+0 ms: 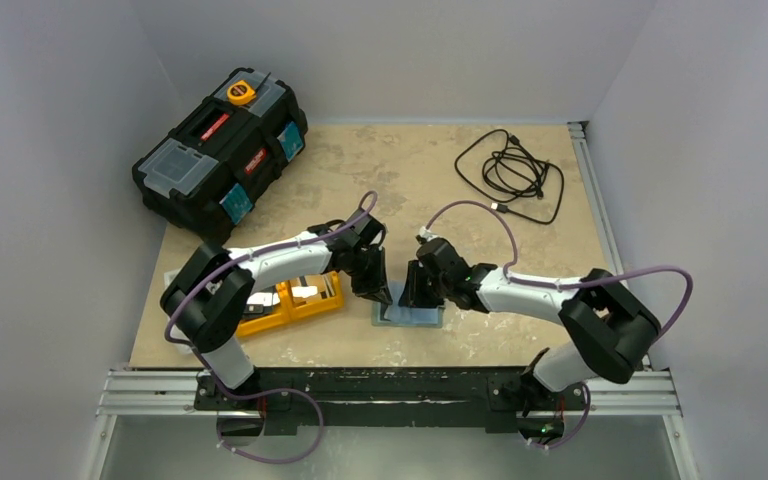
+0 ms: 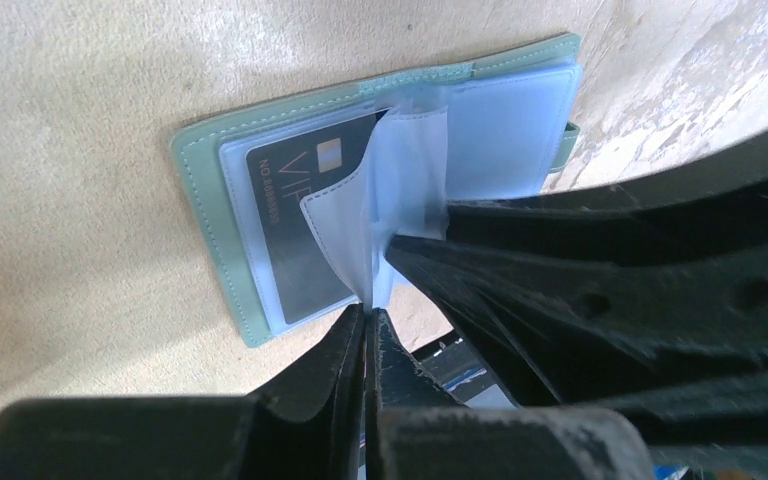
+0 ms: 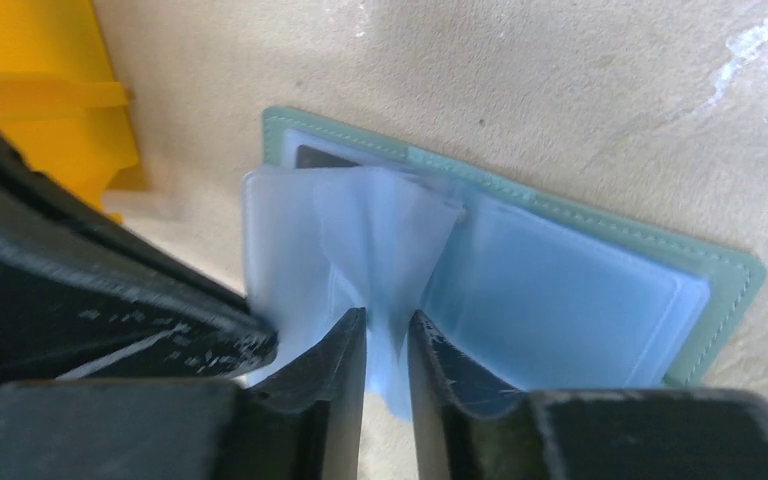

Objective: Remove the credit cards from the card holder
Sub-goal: Remove the credit card from the card holder.

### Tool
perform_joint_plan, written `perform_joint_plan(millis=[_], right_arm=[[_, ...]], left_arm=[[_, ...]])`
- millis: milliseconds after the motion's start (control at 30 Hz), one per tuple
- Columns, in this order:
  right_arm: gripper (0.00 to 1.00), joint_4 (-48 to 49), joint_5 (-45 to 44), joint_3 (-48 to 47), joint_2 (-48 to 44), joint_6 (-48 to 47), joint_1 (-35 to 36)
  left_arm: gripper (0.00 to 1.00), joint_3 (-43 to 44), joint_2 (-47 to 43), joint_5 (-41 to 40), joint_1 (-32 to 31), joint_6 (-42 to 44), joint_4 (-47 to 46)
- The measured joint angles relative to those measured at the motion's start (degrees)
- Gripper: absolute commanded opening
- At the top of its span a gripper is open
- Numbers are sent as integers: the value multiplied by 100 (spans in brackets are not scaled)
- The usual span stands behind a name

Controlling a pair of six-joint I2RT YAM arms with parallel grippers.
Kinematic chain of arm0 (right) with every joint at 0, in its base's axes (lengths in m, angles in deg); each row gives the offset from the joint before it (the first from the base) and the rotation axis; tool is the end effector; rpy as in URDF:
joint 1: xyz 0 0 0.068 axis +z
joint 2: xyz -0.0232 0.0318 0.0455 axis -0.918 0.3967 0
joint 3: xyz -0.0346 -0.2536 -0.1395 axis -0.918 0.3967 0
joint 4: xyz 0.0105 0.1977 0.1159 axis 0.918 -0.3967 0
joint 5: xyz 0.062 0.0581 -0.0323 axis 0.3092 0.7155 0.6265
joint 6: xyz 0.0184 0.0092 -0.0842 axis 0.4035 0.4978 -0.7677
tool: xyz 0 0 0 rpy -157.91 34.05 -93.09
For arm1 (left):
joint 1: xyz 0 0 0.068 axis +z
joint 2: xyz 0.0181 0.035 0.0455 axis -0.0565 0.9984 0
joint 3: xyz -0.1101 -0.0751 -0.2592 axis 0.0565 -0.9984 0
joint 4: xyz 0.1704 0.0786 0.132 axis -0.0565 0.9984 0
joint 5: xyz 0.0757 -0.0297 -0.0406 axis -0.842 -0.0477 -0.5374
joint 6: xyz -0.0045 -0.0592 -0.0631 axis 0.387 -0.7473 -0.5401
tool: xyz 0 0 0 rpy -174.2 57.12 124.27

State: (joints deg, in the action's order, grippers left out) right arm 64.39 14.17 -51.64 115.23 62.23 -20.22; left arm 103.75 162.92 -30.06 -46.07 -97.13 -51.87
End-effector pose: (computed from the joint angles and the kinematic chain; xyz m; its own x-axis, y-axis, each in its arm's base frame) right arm 0.1898 0.2075 0.1653 -0.9101 0.0717 -0.4082 -0.1535 0.8566 0.4926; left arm 0.2153 -0.2355 0.1806 -0.9975 -0.0640 -0.0303 -0.0385 0.8492 -0.5266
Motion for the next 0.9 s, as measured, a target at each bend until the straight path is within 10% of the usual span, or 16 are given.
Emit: perform_joint_plan(millis=[233, 900], right_arm=[[51, -446, -74, -33, -780, -35, -44], [66, -1906, -1360, -203, -2221, 109, -199]], left_arm=[[0, 2, -37, -101, -7, -85, 46], [0, 874, 208, -240, -492, -315, 153]])
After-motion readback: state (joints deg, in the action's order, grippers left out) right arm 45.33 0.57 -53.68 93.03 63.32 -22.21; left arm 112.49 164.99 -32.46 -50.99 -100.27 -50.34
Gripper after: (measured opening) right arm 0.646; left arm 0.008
